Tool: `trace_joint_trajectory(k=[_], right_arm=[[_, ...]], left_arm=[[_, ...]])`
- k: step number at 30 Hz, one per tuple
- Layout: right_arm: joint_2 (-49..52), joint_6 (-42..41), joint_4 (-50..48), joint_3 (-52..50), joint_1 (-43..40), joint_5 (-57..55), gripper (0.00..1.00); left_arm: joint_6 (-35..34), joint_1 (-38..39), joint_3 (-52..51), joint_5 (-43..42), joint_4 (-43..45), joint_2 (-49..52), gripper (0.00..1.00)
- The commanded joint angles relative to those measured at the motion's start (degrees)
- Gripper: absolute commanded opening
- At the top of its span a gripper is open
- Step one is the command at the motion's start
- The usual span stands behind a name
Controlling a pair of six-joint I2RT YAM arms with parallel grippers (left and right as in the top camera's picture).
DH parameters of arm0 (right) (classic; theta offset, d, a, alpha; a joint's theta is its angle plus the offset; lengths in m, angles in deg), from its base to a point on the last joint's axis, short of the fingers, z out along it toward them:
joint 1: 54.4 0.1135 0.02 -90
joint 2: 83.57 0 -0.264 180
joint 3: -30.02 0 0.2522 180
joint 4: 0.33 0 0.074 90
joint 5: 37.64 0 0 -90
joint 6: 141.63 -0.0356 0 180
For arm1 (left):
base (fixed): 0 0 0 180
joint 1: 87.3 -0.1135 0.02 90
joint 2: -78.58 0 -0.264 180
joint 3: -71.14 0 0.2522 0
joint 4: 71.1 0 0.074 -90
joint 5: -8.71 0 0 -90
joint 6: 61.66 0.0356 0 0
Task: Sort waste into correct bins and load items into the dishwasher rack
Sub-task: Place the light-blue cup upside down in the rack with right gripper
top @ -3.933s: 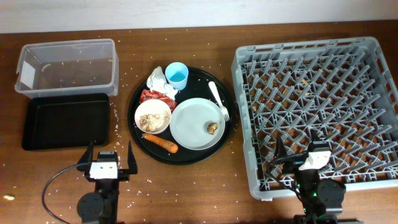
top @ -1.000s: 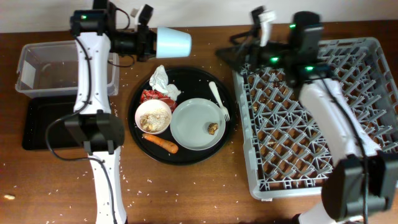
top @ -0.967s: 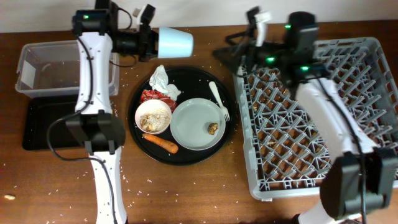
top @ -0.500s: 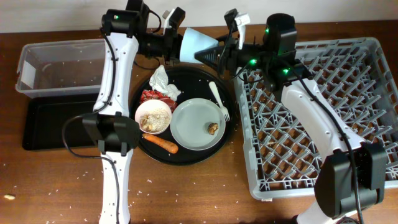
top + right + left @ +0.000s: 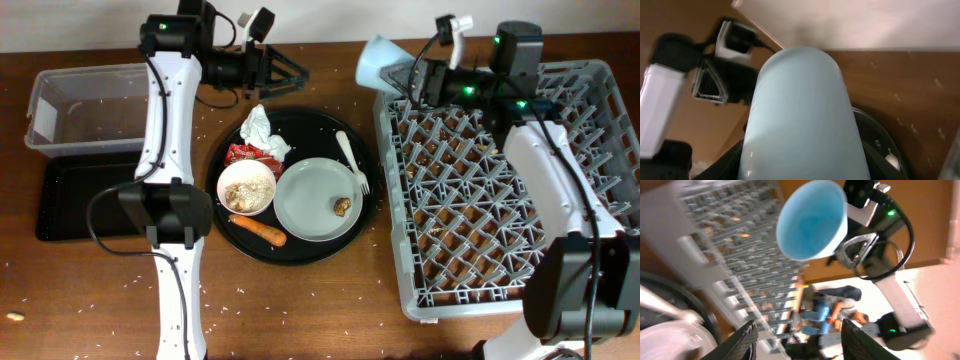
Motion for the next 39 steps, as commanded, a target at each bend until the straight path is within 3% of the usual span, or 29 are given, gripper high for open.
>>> trace_joint_trajectory(k=[1, 3, 6, 10, 15, 25, 27, 28, 31, 35, 38, 39], right_arm=[[-4.24, -0.24, 9.6, 0.46, -1.6, -12.59, 0.45], [-8.07, 2.34, 20.39, 0.85, -1.05, -26.01, 0.45], [-10.99, 4.48, 37.2, 5.31, 1.97, -48.19, 0.45], [-11.04, 4.66, 51.84, 9.25, 7.41, -63.56, 0.45], [-6.75, 3.98, 57.2, 9.09, 14.64, -62.93, 0.45], [5.86, 2.01, 57.77, 9.07, 14.25, -62.58, 0.46], [6.05, 2.03, 57.64, 9.07, 13.2, -62.53, 0.88], [5.84, 2.05, 57.77, 9.29, 12.52, -61.57, 0.99], [5.25, 3.08, 59.78, 14.19, 9.92, -54.71, 0.99], [4.52, 7.39, 67.21, 32.13, 10.54, -53.94, 0.99], [4.5, 8.59, 67.43, 38.07, 15.37, -53.92, 0.99], [4.57, 8.59, 67.38, 38.03, 16.48, -53.92, 0.98]], left_arm=[[0.33, -1.38, 0.68, 15.21, 0.61, -0.55, 0.53], [0.33, -1.38, 0.68, 25.9, 0.59, -0.55, 0.54], [0.33, -1.38, 0.68, 35.5, 0.59, -0.55, 0.54], [0.33, -1.38, 0.68, 40.98, 0.59, -0.55, 0.54], [0.33, -1.38, 0.68, 46.51, 0.59, -0.55, 0.54], [0.35, -1.38, 0.68, 46.58, 0.55, -0.55, 0.55], [0.35, -1.38, 0.68, 46.58, 0.35, -0.55, 0.56], [0.35, -1.38, 0.68, 46.56, 0.13, -0.55, 0.56], [0.33, -1.55, 1.62, 46.49, -1.2, -0.85, 0.56], [0.37, -3.41, 3.98, 47.56, -1.33, -7.37, 0.55], [-0.31, -3.56, 4.0, 56.02, -1.36, -14.14, 0.55], [-4.42, -3.45, 3.82, 58.93, -1.36, -14.91, 0.55]])
